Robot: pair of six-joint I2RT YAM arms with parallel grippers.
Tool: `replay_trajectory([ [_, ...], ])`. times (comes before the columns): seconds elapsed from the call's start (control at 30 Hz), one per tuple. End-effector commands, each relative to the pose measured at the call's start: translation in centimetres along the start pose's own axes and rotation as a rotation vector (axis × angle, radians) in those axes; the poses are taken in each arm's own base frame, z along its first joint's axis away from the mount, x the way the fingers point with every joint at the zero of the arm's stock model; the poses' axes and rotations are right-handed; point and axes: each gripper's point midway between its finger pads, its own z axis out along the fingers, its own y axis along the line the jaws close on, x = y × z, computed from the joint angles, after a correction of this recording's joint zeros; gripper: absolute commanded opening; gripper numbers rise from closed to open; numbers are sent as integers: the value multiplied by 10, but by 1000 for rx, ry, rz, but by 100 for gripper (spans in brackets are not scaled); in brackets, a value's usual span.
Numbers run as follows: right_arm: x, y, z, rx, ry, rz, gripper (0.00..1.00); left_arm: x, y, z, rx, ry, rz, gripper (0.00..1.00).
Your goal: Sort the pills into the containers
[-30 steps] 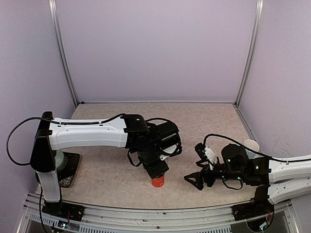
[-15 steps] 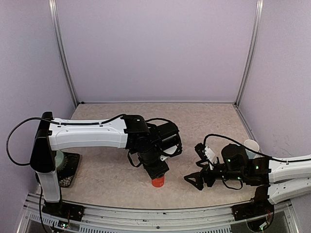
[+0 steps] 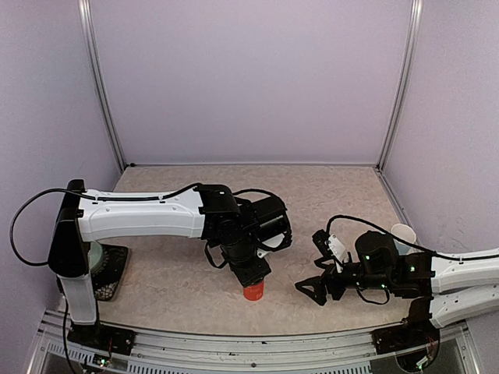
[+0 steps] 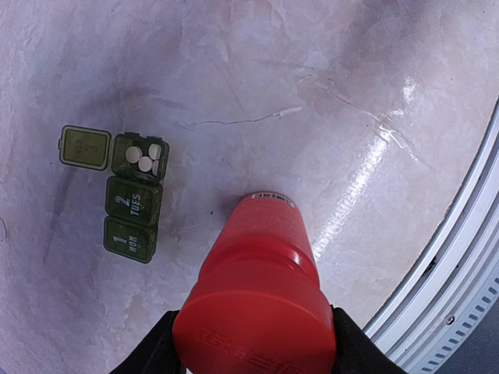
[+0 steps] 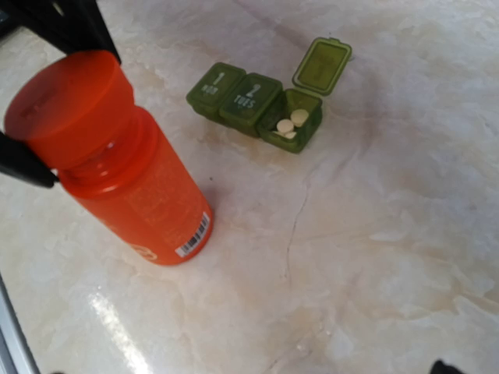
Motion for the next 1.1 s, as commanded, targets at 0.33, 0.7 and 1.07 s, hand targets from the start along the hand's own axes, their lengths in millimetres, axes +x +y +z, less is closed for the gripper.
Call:
replay_trajectory([
  [0.33,-4,1,0,-4,-11,-1,100,8,-1,-6,-4,6,3,56],
  [0.7,-3,1,-1,-6,-11,0,100,9,-3,-1,2,9,6,65],
  [1.07,4,1,4,-14,6,-13,100,-2,1,-16,-9,-36,-4,82],
])
